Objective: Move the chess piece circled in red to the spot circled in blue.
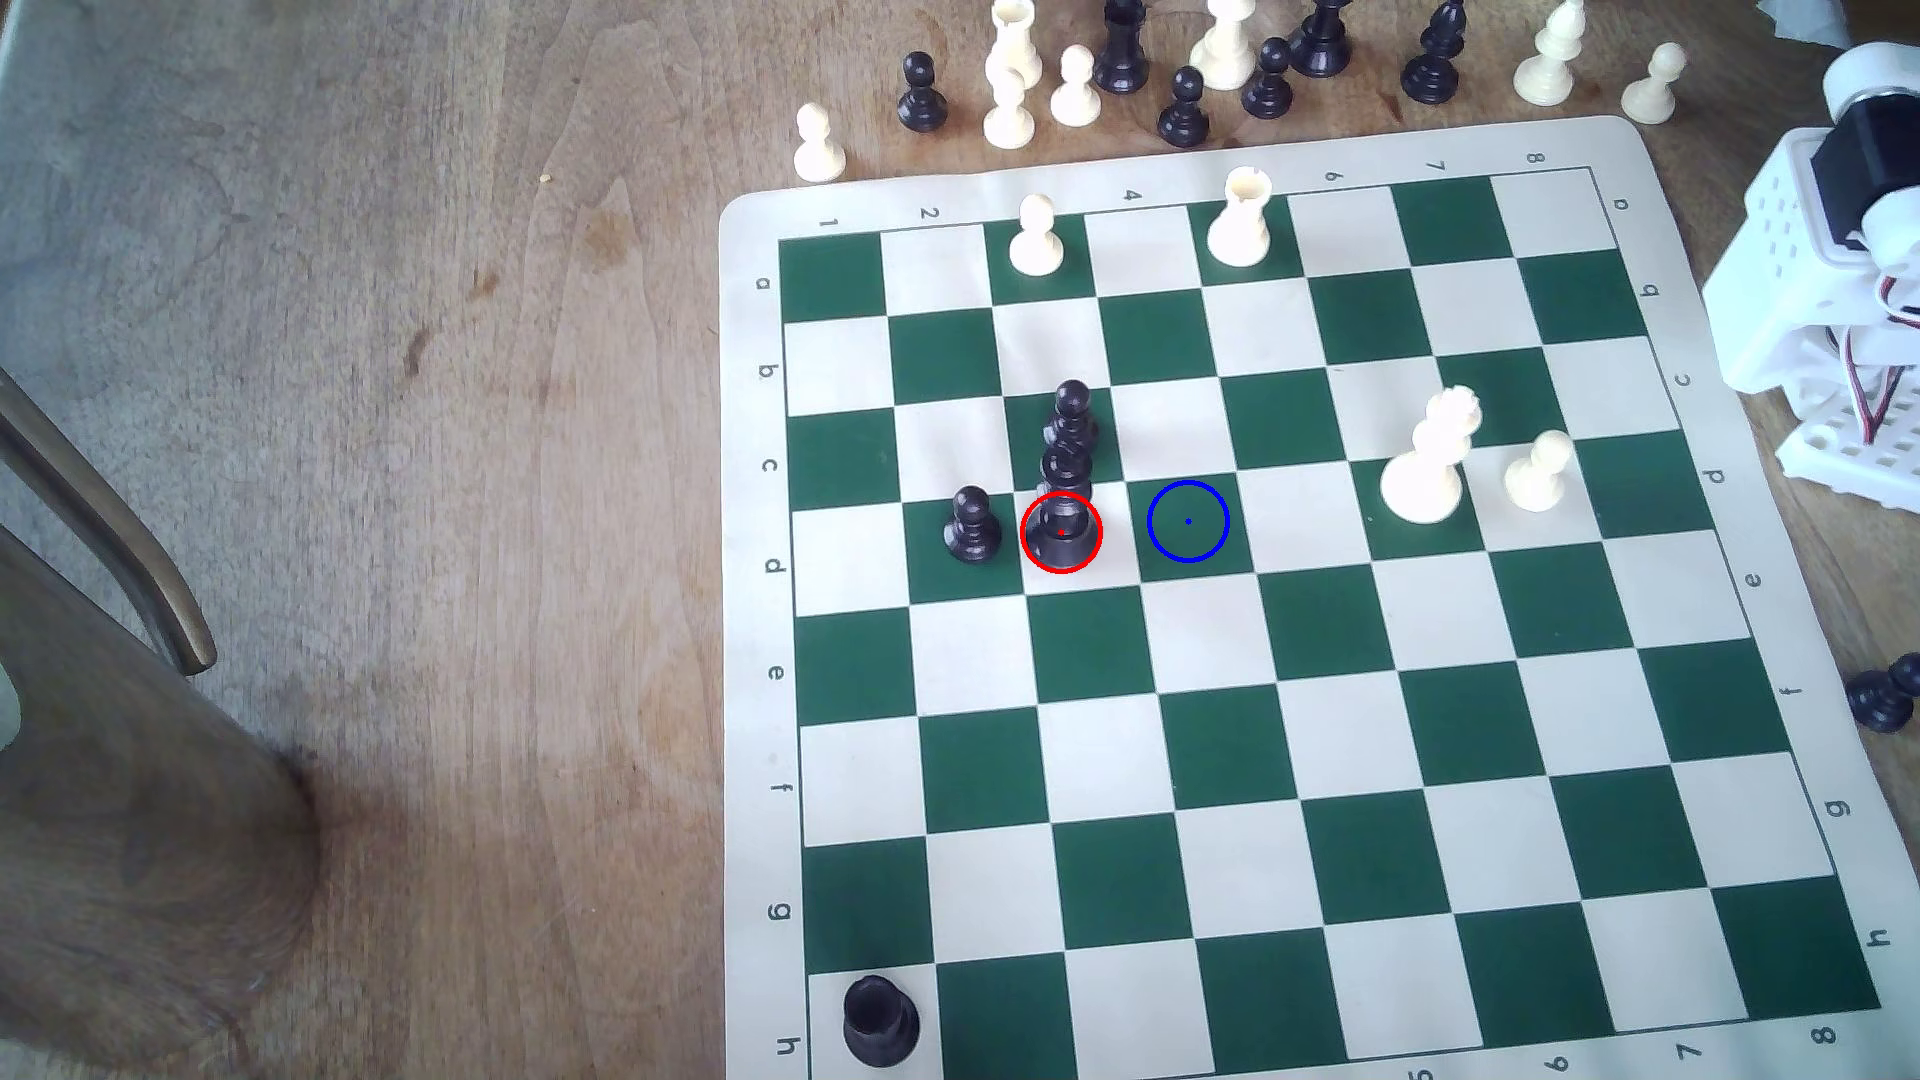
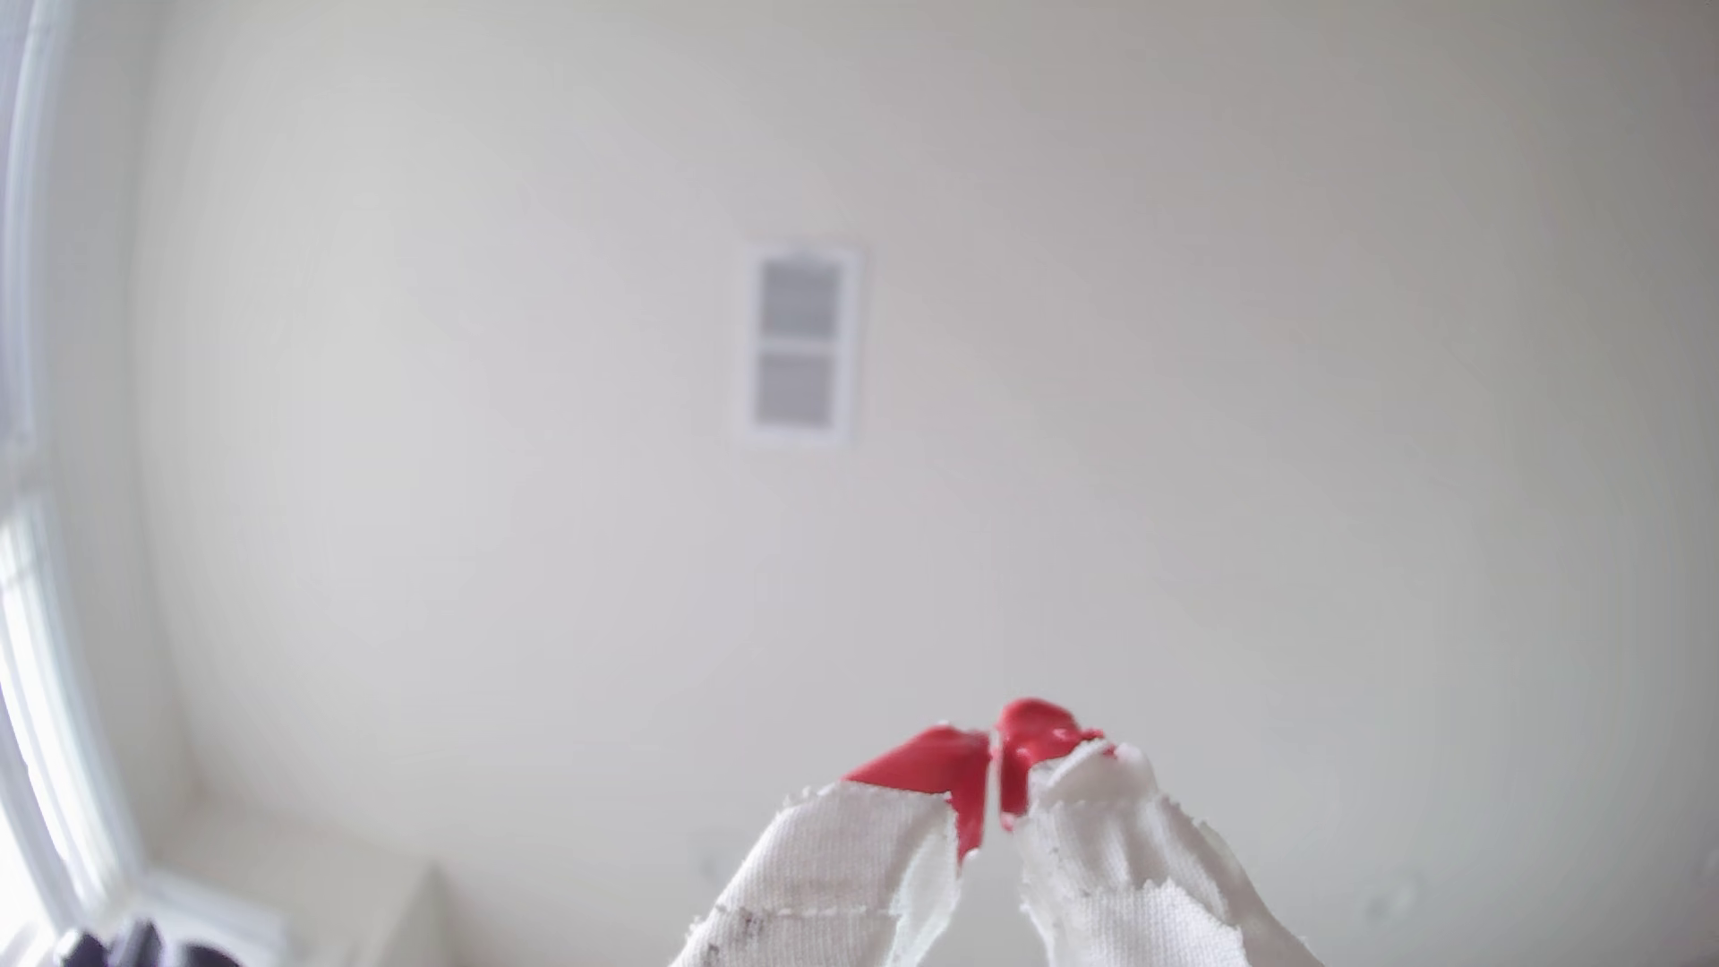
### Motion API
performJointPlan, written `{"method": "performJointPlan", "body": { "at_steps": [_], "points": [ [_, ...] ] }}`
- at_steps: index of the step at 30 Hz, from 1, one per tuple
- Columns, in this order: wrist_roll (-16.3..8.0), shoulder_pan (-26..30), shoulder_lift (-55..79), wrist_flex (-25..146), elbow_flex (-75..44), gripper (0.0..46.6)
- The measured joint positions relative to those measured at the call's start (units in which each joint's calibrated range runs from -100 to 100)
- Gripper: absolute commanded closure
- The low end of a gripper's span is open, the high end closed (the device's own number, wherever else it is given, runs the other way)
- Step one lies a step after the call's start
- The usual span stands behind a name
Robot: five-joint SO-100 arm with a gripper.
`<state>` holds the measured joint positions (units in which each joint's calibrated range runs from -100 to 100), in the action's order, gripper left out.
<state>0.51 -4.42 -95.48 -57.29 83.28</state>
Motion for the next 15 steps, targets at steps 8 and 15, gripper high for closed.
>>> {"method": "performJointPlan", "body": {
  "at_steps": [8, 15],
  "points": [
    [0.0, 0.0, 0.0, 31.1, -12.9, 46.4],
    [0.0, 0.4, 0.1, 45.2, -15.0, 39.7]
  ]
}}
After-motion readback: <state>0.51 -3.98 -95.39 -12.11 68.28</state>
